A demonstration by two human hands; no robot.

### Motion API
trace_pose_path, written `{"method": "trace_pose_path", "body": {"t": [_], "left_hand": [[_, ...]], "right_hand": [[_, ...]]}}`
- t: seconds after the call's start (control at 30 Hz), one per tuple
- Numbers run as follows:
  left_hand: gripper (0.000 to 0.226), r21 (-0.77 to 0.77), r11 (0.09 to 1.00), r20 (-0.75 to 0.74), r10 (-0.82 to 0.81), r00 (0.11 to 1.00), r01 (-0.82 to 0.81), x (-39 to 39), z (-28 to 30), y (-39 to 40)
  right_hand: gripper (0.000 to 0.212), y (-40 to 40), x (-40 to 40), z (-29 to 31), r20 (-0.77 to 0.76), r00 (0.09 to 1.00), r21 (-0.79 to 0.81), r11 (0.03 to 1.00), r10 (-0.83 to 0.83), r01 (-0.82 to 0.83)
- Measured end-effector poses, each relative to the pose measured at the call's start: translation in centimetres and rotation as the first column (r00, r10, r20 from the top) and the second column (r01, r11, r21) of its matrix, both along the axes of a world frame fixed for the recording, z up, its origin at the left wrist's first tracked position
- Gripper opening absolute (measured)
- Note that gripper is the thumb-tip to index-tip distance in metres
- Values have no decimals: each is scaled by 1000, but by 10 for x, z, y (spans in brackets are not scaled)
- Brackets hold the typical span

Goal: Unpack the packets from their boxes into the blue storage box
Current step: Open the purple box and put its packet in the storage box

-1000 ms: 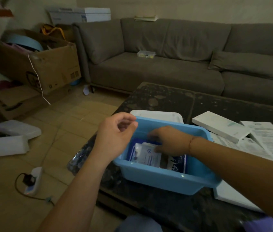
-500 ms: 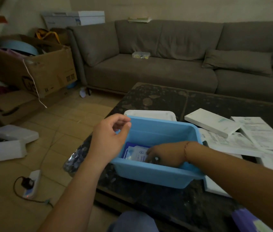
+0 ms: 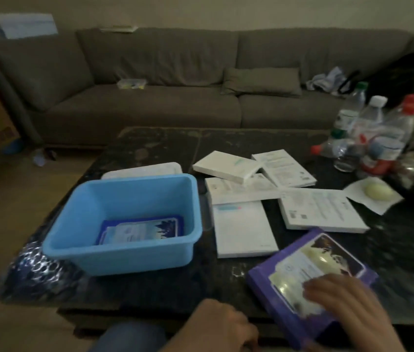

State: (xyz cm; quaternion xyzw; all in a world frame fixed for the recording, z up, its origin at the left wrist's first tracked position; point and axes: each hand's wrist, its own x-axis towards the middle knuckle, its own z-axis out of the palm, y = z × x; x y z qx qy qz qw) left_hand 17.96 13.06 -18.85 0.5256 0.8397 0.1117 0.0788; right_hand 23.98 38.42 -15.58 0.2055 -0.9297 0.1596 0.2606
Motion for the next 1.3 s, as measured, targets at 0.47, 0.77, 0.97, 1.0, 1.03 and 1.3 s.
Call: {"method": "trace_pose_path", "body": {"t": [0.47, 0.77, 0.97, 1.0, 1.03, 1.3], "left_hand": [[29, 383, 922, -176, 139, 975, -62, 21, 0, 46], [30, 672, 738, -253, 308, 917, -62, -4, 51, 96], [25, 605, 796, -268, 186, 945, 15, -13, 55, 105], [24, 590, 807, -266, 163, 950, 27, -13, 56, 106], [25, 574, 818, -272, 151, 950, 34, -13, 58, 108], [15, 537, 828, -474, 140, 869, 160, -19, 57, 107]], "right_hand": [[15, -2, 13, -38, -85, 981, -231, 961, -175, 152], [22, 7, -6, 26, 80, 954, -690, 675, -287, 261], [24, 13, -7, 33, 110, 954, -766, 588, -278, 260], [25, 13, -6, 32, 116, 954, -771, 581, -275, 261], [25, 14, -6, 32, 116, 955, -775, 576, -274, 260], [30, 14, 0, 30, 99, 953, -783, 568, -286, 252]]}}
